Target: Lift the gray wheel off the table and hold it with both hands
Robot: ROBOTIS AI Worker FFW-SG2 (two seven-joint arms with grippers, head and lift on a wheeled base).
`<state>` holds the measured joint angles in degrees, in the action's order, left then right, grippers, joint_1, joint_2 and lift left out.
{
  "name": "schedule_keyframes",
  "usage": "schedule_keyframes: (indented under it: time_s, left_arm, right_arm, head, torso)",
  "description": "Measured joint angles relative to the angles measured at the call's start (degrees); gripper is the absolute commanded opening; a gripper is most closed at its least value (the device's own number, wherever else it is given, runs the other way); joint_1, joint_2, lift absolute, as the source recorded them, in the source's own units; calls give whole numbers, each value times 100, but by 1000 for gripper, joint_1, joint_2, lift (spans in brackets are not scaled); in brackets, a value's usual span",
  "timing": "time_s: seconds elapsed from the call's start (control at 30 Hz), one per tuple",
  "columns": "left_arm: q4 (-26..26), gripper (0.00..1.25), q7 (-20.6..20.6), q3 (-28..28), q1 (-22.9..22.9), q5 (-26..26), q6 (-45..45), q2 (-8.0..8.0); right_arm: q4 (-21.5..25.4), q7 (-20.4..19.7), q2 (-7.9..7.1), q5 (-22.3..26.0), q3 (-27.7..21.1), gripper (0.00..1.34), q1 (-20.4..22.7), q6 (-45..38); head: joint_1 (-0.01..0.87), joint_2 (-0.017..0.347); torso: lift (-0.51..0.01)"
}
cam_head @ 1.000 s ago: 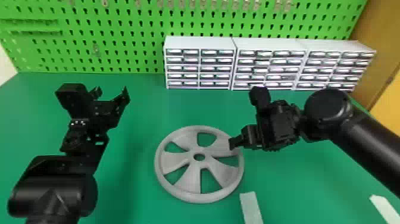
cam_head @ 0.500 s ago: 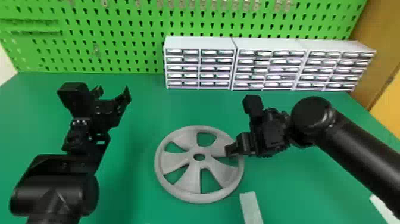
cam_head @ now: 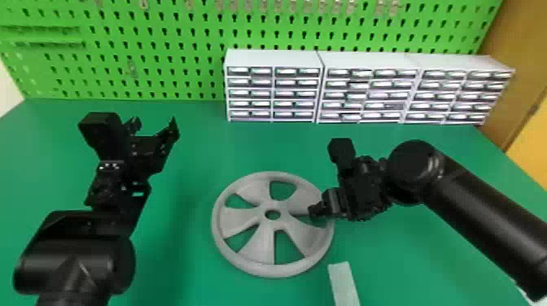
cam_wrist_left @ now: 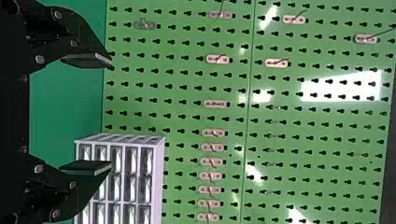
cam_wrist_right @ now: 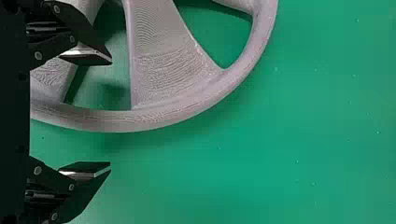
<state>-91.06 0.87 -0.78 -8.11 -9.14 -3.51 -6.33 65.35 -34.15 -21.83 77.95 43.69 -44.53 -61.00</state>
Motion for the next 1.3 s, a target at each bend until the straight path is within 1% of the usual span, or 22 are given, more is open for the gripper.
schedule_keyframes:
  time_s: [0.23,0.33,0.53,0.67,0.7,0.97,1.3]
  left_arm:
    - [0,770,0,-1,-10,0,0,0]
    - [0,770,0,-1,-15,0,0,0]
    - [0,770,0,-1,-24,-2,0,0]
    - [0,770,0,-1,-24,-8,0,0]
    - [0,770,0,-1,-24,-8,0,0]
    - [0,770,-4,-1,-25,-9,0,0]
    - [0,770,-8,5,-25,-9,0,0]
  right_arm:
    - [-15,-2,19,-52,16,779,-3,0]
    - [-24,-3,28,-66,36,709,-2,0]
    - [-54,-3,40,-78,72,538,-4,-37]
    - [-76,-3,46,-78,86,341,-15,-77]
    - [-79,-4,47,-75,89,308,-17,-81]
    - [-131,-3,53,-23,139,273,-54,-113]
    - [-145,-4,47,10,149,272,-57,-96]
  head:
    - [711,15]
    - [711,15]
    - [711,15]
    - [711,15]
    - [711,15]
    - [711,15]
    - [711,15]
  torso:
    - [-98]
    - [-98]
    - [-98]
    - [-98]
    - [-98]
    - [-98]
    - [-98]
